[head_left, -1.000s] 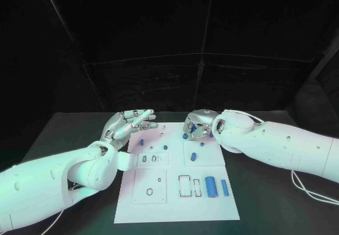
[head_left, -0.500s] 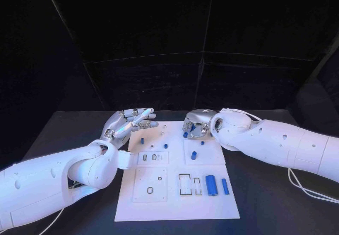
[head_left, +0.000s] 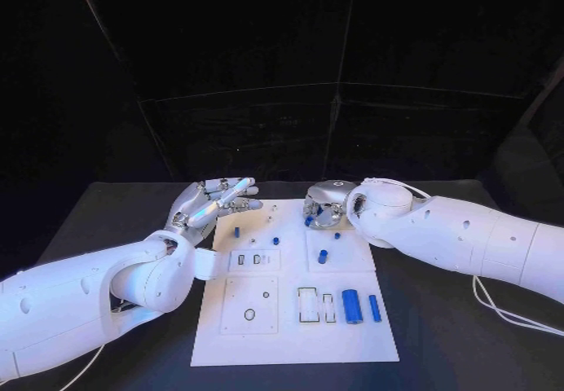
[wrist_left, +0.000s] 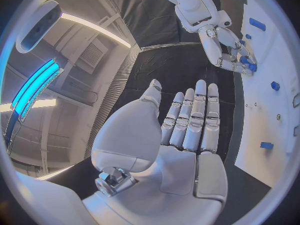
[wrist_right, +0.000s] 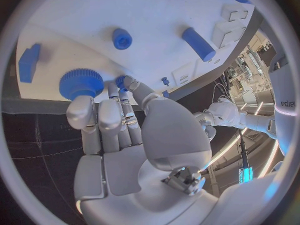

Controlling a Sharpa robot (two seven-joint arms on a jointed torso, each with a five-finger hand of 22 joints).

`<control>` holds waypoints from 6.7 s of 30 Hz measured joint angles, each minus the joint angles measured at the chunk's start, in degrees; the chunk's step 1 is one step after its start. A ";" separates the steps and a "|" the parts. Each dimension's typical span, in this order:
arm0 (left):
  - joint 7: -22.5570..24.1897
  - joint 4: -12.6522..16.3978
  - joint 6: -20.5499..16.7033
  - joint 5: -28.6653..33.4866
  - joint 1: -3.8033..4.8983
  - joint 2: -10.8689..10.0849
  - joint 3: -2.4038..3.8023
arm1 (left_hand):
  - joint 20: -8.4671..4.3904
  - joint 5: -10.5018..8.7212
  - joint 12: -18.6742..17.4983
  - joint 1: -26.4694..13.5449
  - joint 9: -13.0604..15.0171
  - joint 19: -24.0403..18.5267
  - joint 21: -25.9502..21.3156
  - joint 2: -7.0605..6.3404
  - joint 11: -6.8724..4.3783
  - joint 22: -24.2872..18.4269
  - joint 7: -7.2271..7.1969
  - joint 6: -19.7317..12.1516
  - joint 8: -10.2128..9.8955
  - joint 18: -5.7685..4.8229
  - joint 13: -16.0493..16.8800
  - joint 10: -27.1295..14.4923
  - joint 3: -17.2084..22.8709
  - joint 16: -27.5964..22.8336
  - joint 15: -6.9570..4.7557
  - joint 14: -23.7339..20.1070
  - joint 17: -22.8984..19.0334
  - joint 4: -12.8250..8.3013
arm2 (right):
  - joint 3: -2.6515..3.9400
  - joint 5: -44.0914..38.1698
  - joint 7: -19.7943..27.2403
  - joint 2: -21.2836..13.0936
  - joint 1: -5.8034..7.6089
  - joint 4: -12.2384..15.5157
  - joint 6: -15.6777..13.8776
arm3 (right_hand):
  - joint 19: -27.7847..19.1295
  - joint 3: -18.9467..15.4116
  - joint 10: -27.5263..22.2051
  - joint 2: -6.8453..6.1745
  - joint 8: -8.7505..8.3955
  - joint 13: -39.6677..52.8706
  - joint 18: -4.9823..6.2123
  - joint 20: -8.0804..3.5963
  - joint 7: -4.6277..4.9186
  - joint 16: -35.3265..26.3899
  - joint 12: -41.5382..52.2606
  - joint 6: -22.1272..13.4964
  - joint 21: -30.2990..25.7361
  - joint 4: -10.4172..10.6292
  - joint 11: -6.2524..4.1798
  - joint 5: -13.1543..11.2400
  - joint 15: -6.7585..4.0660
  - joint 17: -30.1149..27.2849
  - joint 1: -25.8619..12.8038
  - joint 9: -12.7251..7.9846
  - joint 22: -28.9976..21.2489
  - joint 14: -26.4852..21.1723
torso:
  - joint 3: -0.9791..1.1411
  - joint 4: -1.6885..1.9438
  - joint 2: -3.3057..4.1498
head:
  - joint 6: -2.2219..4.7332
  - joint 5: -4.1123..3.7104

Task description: Assemble the parts on the task board

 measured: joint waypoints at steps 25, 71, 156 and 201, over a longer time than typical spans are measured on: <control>-0.11 -0.27 0.14 -0.03 0.32 -0.68 0.00 | 0.00 0.00 0.00 0.00 0.01 0.00 0.00 0.00 0.00 -0.06 0.00 0.00 0.00 -0.01 0.01 0.00 0.00 -0.26 0.21 -0.21 -0.01 0.00 | 0.06 0.89 1.32 -0.93 -0.01 2.25 -9.33 | 2.47 3.48 3.45 1.03 0.74 0.35 -0.90 -0.81 -1.14 2.27 0.77 3.55 2.88 0.34 -1.03 -1.69 -0.42 1.53 1.06 0.28 4.76 -0.01 | -0.04 0.03 -0.05 | 0.09 0.30; -0.16 -0.56 0.30 -0.06 1.72 -0.78 -0.01 | 0.00 0.00 -0.21 0.00 -0.02 0.00 0.00 0.00 0.00 -0.09 0.00 0.00 0.00 -0.02 -0.01 0.00 0.00 -0.25 0.21 -0.21 -0.01 -0.31 | 0.10 2.64 1.20 12.44 0.01 -11.42 -11.41 | 2.46 4.42 3.44 0.70 0.26 0.32 -0.88 -0.81 -1.15 2.74 0.45 3.30 3.35 1.27 -1.03 -2.14 -0.41 1.59 0.73 -0.03 5.27 -0.01 | -0.19 0.44 0.68 | 0.12 0.99; -0.74 -1.91 1.31 -0.08 2.07 -1.07 -0.04 | 0.00 0.00 -0.44 0.00 -0.04 -0.01 0.00 0.00 0.00 -0.27 0.00 0.00 -0.45 -0.03 -0.04 0.00 -0.01 -0.71 0.41 -0.42 -0.02 -0.62 | 1.49 13.58 -6.79 -4.44 0.45 -1.25 -1.63 | 11.49 -18.85 9.51 -2.88 5.22 65.25 -4.02 0.23 0.00 19.73 69.58 -9.02 10.45 18.98 -0.54 5.00 -0.29 19.52 5.29 0.25 14.70 0.09 | -0.13 -0.21 0.59 | -0.01 0.73; -0.94 -2.12 1.51 -0.09 2.06 -0.95 -0.04 | 0.20 0.00 -0.68 0.00 -0.03 0.20 -0.01 0.00 0.00 -0.29 0.00 0.00 -0.45 -0.04 -0.03 0.00 -0.17 -0.71 0.41 -0.42 -0.01 -0.78 | 1.43 4.41 -10.68 -2.39 0.34 -0.99 -3.33 | 12.70 -17.35 11.53 -3.06 6.11 68.42 -4.00 -0.19 -0.38 20.23 71.90 -6.76 11.14 19.72 -1.14 -0.48 -0.30 19.50 4.80 -0.05 14.68 0.09 | -0.12 -0.09 0.62 | -0.03 0.30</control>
